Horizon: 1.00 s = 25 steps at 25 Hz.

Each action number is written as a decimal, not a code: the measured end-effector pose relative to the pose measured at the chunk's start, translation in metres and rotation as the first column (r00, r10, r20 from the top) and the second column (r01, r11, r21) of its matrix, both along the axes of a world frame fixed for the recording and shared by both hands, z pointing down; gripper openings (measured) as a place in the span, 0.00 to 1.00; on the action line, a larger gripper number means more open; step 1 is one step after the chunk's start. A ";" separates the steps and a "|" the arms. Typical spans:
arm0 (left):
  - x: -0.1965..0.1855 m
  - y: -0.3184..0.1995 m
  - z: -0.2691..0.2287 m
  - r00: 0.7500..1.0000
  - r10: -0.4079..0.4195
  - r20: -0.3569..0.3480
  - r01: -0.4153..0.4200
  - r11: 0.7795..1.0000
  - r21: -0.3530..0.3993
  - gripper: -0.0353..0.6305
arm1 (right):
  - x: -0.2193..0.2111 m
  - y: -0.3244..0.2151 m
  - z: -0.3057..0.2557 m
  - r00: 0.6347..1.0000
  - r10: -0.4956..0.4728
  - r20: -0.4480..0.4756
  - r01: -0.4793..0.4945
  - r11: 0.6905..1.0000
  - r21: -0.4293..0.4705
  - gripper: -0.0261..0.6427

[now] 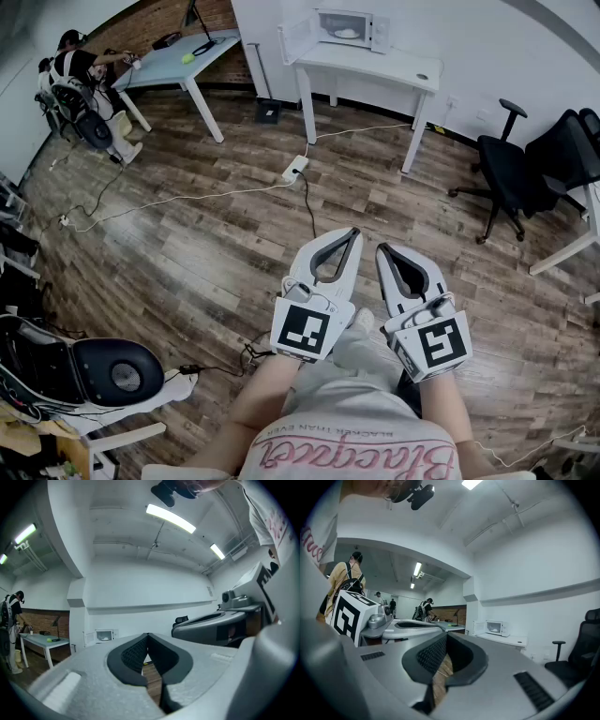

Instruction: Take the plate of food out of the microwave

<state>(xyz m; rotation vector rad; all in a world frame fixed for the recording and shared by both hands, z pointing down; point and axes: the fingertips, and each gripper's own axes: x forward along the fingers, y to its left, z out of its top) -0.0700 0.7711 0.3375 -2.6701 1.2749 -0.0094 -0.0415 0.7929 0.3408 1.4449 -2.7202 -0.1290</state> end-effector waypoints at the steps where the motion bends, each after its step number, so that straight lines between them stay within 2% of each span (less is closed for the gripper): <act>1: 0.000 -0.002 0.000 1.000 -0.004 -0.002 0.004 1.000 0.002 0.06 | 0.001 -0.003 0.001 1.000 0.002 0.002 -0.002 1.000 0.001 0.05; 12: 0.010 -0.047 0.003 1.000 -0.017 0.008 0.017 1.000 -0.015 0.06 | 0.013 -0.050 0.004 1.000 0.002 0.026 -0.001 1.000 -0.016 0.06; 25: 0.054 -0.152 0.006 0.999 -0.031 0.010 0.031 0.999 -0.037 0.06 | 0.059 -0.154 0.000 0.998 -0.030 0.050 0.031 0.999 -0.017 0.06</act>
